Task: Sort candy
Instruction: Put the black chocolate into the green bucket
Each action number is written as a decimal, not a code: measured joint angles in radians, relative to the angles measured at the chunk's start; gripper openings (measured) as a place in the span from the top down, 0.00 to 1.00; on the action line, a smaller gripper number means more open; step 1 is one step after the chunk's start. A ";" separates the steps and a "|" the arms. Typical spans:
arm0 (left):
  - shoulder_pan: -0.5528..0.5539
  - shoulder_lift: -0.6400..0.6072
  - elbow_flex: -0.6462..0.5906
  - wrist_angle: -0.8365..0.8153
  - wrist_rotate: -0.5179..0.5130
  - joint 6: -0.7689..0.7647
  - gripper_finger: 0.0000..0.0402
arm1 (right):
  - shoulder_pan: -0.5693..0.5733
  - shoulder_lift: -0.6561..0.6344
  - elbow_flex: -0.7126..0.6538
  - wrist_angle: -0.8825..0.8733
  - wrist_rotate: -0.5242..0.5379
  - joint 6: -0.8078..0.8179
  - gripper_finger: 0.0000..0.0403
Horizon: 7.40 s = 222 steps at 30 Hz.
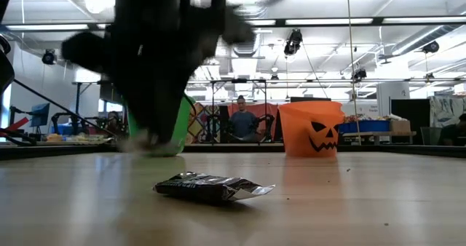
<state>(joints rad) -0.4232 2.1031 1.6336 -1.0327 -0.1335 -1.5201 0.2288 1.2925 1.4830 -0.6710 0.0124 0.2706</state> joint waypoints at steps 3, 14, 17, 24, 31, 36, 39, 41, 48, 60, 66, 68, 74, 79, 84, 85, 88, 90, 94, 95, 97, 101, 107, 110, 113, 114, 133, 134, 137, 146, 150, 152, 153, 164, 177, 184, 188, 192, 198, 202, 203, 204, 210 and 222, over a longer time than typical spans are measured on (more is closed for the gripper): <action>0.000 -0.028 0.051 -0.037 -0.030 0.064 0.89 | 0.000 -0.006 0.000 -0.036 0.000 -0.001 0.72; 0.003 -0.222 0.158 -0.062 -0.087 0.279 1.00 | 0.000 -0.058 0.000 -0.080 -0.001 -0.011 0.72; 0.003 -0.314 0.177 -0.032 -0.117 0.338 1.00 | 0.000 -0.080 0.000 -0.086 -0.005 -0.016 0.72; 0.001 -0.451 0.181 0.018 -0.221 0.393 1.00 | 0.030 -0.092 -0.024 -0.090 -0.039 -0.024 0.72; -0.006 -0.372 0.164 0.012 -0.208 0.582 0.99 | 0.049 -0.090 -0.108 -0.090 -0.041 0.026 0.72; -0.027 -0.249 0.149 0.049 -0.243 0.816 0.90 | 0.050 -0.089 -0.155 -0.086 -0.038 0.067 0.72; -0.036 -0.198 0.115 0.110 -0.279 0.846 0.84 | 0.051 -0.089 -0.166 -0.083 -0.039 0.078 0.72; -0.041 -0.182 0.074 0.176 -0.298 0.844 0.80 | 0.056 -0.089 -0.166 -0.071 -0.039 0.079 0.72; -0.093 -0.223 -0.182 0.434 -0.455 0.833 0.80 | 0.062 -0.096 -0.166 -0.011 -0.038 0.087 0.72; -0.098 -0.241 -0.586 1.023 -0.355 0.893 0.91 | 0.061 -0.096 -0.174 0.120 -0.008 0.139 0.72; -0.083 -0.223 -0.604 1.029 -0.430 0.921 0.80 | 0.061 -0.096 -0.174 0.131 0.057 0.190 0.72; -0.078 -0.210 -0.604 1.035 -0.437 0.940 0.74 | 0.061 -0.096 -0.174 0.131 0.071 0.206 0.72; -0.078 -0.179 -0.607 1.037 -0.444 0.910 0.57 | 0.061 -0.096 -0.174 0.131 0.114 0.230 0.72; -0.077 -0.167 -0.617 1.060 -0.442 0.909 0.51 | 0.061 -0.096 -0.174 0.130 0.147 0.244 0.72; -0.075 -0.156 -0.643 1.122 -0.425 0.907 0.53 | 0.061 -0.096 -0.174 0.130 0.174 0.251 0.72; -0.074 -0.147 -0.644 1.126 -0.423 0.902 0.53 | 0.061 -0.096 -0.174 0.130 0.175 0.252 0.72; -0.067 -0.123 -0.645 1.163 -0.389 0.895 0.55 | 0.061 -0.096 -0.174 0.130 0.181 0.254 0.72; -0.062 -0.112 -0.645 1.187 -0.374 0.893 0.57 | 0.061 -0.096 -0.175 0.130 0.188 0.254 0.72; -0.057 -0.109 -0.646 1.193 -0.368 0.891 0.61 | 0.061 -0.096 -0.175 0.131 0.198 0.257 0.72; -0.057 -0.109 -0.646 1.193 -0.369 0.893 0.63 | 0.061 -0.096 -0.175 0.130 0.198 0.258 0.72; -0.056 -0.109 -0.646 1.191 -0.372 0.893 0.66 | 0.061 -0.096 -0.175 0.130 0.199 0.260 0.72; -0.056 -0.109 -0.646 1.191 -0.374 0.893 0.76 | 0.061 -0.096 -0.174 0.130 0.198 0.261 0.72; -0.056 -0.114 -0.646 1.190 -0.374 0.894 0.89 | 0.061 -0.096 -0.175 0.130 0.198 0.260 0.72; -0.054 -0.137 -0.649 1.177 -0.362 0.922 0.91 | 0.061 -0.096 -0.175 0.131 0.197 0.259 0.72; -0.047 -0.194 -0.649 1.169 -0.361 0.969 0.91 | 0.061 -0.096 -0.175 0.127 0.155 0.239 0.72; -0.042 -0.220 -0.649 1.164 -0.361 0.986 0.91 | 0.061 -0.096 -0.175 0.125 0.131 0.230 0.72; 0.092 -0.690 -0.647 1.062 -0.085 1.098 0.91 | 0.094 -0.036 -0.174 0.130 0.143 -0.061 0.72; 0.093 -0.690 -0.647 1.050 -0.087 1.115 0.91 | 0.094 -0.025 -0.174 0.131 0.146 -0.084 0.71; 0.099 -0.690 -0.646 0.962 -0.120 1.161 0.91 | 0.086 0.019 -0.166 0.131 0.148 -0.112 0.67; 0.125 -0.694 -0.646 0.926 -0.065 1.159 0.91 | 0.069 0.122 -0.113 0.131 0.151 -0.158 0.45; 0.133 -0.694 -0.605 0.792 -0.094 1.186 0.91 | 0.069 0.138 -0.104 0.130 0.208 -0.182 0.40; 0.144 -0.693 -0.585 0.752 -0.130 1.201 0.91 | 0.068 0.142 -0.104 0.127 0.227 -0.196 0.39; 0.150 -0.693 -0.579 0.748 -0.134 1.205 0.91 | 0.067 0.142 -0.104 0.127 0.228 -0.202 0.39; 0.177 -0.695 -0.500 0.771 -0.071 1.253 0.91 | 0.065 0.142 -0.104 0.126 0.228 -0.179 0.42; 0.175 -0.690 -0.469 0.880 0.017 1.154 0.91 | 0.066 0.134 -0.102 0.154 0.242 -0.183 0.43; 0.177 -0.690 -0.470 0.872 0.014 1.127 0.91 | 0.068 0.134 -0.102 0.212 0.214 -0.192 0.49; 0.177 -0.690 -0.471 0.867 0.013 1.118 0.91 | 0.068 0.134 -0.102 0.210 0.212 -0.202 0.55; 0.176 -0.690 -0.471 0.867 0.014 1.118 0.91 | 0.067 0.134 -0.102 0.211 0.196 -0.217 0.68; 0.176 -0.690 -0.473 0.867 0.017 1.134 0.91 | 0.067 0.134 -0.102 0.208 0.191 -0.241 0.93; 0.175 -0.690 -0.473 0.865 -0.010 1.084 0.90 | 0.065 0.134 -0.102 0.206 0.195 -0.240 0.94; 0.175 -0.690 -0.473 0.864 -0.014 1.072 0.89 | 0.065 0.134 -0.102 0.204 0.195 -0.237 0.94; 0.176 -0.690 -0.473 0.864 -0.015 1.062 0.88 | 0.065 0.134 -0.102 0.203 0.197 -0.233 0.94; 0.177 -0.694 -0.459 0.774 -0.017 1.039 0.70 | 0.054 0.131 -0.102 0.164 0.193 -0.193 0.95; 0.175 -0.696 -0.257 0.332 -0.018 1.093 0.50 | -0.242 0.117 -0.102 -0.167 0.117 0.117 0.95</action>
<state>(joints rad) -0.2484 1.4071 1.3763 -0.7004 -0.1518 -0.4266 -0.0129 1.4100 1.3808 -0.8379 0.1294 0.3876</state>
